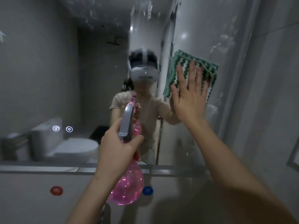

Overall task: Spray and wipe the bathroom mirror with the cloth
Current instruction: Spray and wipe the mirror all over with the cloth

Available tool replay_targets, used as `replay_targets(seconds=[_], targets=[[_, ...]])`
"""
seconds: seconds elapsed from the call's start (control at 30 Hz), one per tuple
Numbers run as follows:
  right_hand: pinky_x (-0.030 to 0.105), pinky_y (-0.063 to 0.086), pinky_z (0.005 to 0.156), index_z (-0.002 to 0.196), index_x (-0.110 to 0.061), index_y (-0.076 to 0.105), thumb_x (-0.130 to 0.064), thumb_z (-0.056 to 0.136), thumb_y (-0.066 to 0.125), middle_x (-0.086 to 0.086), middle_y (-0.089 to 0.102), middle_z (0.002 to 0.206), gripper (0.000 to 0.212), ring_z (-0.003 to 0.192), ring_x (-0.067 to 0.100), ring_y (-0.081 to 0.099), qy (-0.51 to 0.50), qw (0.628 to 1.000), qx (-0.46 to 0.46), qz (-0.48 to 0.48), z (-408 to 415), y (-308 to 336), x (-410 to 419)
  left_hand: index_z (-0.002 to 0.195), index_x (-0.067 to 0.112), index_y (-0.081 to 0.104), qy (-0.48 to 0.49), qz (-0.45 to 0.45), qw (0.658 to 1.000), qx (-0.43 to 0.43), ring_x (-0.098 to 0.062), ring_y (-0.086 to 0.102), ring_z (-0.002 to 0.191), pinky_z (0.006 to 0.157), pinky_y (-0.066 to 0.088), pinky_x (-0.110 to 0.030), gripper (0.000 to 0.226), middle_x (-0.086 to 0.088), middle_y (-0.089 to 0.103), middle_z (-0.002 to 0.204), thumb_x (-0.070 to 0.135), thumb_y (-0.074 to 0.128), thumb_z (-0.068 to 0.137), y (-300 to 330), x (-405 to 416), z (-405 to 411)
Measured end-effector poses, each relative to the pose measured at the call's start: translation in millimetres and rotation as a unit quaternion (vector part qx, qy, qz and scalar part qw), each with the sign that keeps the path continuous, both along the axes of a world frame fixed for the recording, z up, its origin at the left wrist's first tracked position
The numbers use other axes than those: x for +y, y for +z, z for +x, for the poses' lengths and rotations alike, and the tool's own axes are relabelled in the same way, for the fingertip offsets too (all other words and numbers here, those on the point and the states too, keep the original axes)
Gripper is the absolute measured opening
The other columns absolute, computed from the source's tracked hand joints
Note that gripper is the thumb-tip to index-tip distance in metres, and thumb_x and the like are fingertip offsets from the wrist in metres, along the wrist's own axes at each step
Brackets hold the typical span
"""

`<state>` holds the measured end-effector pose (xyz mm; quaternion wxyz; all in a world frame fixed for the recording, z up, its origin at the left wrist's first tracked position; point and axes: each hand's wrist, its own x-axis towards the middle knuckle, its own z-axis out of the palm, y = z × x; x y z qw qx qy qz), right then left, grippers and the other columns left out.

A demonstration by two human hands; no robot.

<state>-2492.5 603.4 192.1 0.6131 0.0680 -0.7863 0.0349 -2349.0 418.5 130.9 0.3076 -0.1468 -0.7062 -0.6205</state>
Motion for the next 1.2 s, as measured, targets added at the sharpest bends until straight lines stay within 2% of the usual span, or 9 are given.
replay_targets(seconds=[0.17,0.33,0.4,0.5,0.63,0.73,0.87,1.0,1.2], targets=[[0.043,-0.004,0.117,0.152,-0.024,0.018,-0.044,0.101,0.021,0.011,0.011,0.159,0.055,0.147,0.027,0.007,-0.01,0.999,-0.007,-0.037,3.1,-1.5,-13.0,0.079,0.015,0.055,0.002,0.01,1.0,0.025,-0.009,0.05,0.042,0.042,0.044,-0.017,0.021,-0.009,0.055,0.057,-0.002,0.067,0.075,5.3,-10.3,5.4],[0.051,-0.005,0.117,0.153,-0.023,0.004,-0.042,0.101,0.018,0.013,-0.003,0.16,0.057,0.146,0.032,-0.005,-0.01,0.994,-0.05,-0.097,7.6,11.1,-56.8,0.08,0.015,0.061,0.0,0.065,0.997,0.048,-0.015,0.049,0.037,0.04,0.044,-0.024,0.021,-0.005,0.052,0.049,0.005,0.074,0.069,5.0,-42.7,5.4],[0.052,-0.006,0.117,0.153,-0.022,0.002,-0.042,0.101,0.018,0.014,-0.004,0.16,0.058,0.146,0.033,-0.006,-0.009,0.996,-0.049,-0.076,8.0,20.2,-86.3,0.075,0.009,0.058,0.001,0.07,0.996,0.049,-0.016,0.049,0.038,0.04,0.043,-0.021,0.016,-0.014,0.051,0.051,0.003,0.073,0.073,2.1,-58.7,5.2],[0.051,-0.012,0.114,0.153,-0.02,0.001,-0.042,0.102,0.02,0.014,-0.005,0.16,0.059,0.146,0.033,-0.007,0.006,0.999,-0.048,-0.001,7.2,28.5,-146.3,0.071,0.008,0.057,0.018,0.08,0.996,0.045,-0.02,0.05,0.039,0.04,0.041,-0.02,0.023,-0.016,0.053,0.051,0.024,0.072,0.061,-0.4,-88.0,8.0],[0.044,-0.026,0.108,0.152,-0.024,-0.003,-0.043,0.102,0.021,0.009,-0.006,0.16,0.059,0.147,0.027,-0.008,0.022,0.991,-0.061,0.113,9.9,18.4,-238.3,0.092,0.017,0.064,0.045,0.123,0.99,0.06,-0.02,0.045,0.034,0.038,0.039,-0.018,0.032,-0.011,0.05,0.043,0.016,0.075,0.062,-4.9,-128.1,14.3],[0.045,-0.012,0.113,0.153,-0.029,0.007,-0.042,0.1,0.023,0.005,0.0,0.161,0.057,0.148,0.023,-0.001,0.037,0.982,-0.063,0.171,9.8,-3.2,-294.3,0.084,-0.003,0.056,0.064,0.139,0.987,0.048,-0.02,0.043,0.033,0.037,0.037,-0.017,0.016,-0.011,0.049,0.04,0.004,0.068,0.075,-15.3,-156.3,16.3],[0.045,0.002,0.114,0.153,-0.029,0.012,-0.042,0.099,0.023,0.003,0.007,0.161,0.056,0.147,0.02,0.008,0.037,0.98,-0.056,0.188,8.3,-24.7,-330.2,0.067,0.002,0.05,0.089,0.144,0.985,0.032,-0.025,0.045,0.037,0.048,0.041,-0.03,0.027,-0.011,0.049,0.041,0.021,0.069,0.064,-23.4,-185.1,15.7],[0.045,0.004,0.115,0.152,-0.029,0.02,-0.042,0.099,0.026,0.002,0.015,0.159,0.054,0.146,0.019,0.015,0.053,0.978,-0.023,0.201,3.0,-23.0,-325.3,0.088,0.006,0.06,0.096,0.148,0.984,0.042,-0.024,0.044,0.035,0.046,0.041,-0.026,0.029,-0.01,0.049,0.041,0.018,0.07,0.064,-16.5,-185.8,17.5],[0.044,0.012,0.114,0.146,-0.037,0.032,-0.044,0.097,0.029,-0.003,0.028,0.155,0.05,0.123,0.021,0.05,0.07,0.956,-0.015,0.285,-1.1,2.0,-268.4,0.093,-0.002,0.055,0.089,0.11,0.988,0.065,-0.022,0.047,0.034,0.052,0.043,-0.032,0.055,-0.011,0.051,0.042,0.033,0.068,0.053,-6.1,-152.7,16.1]])
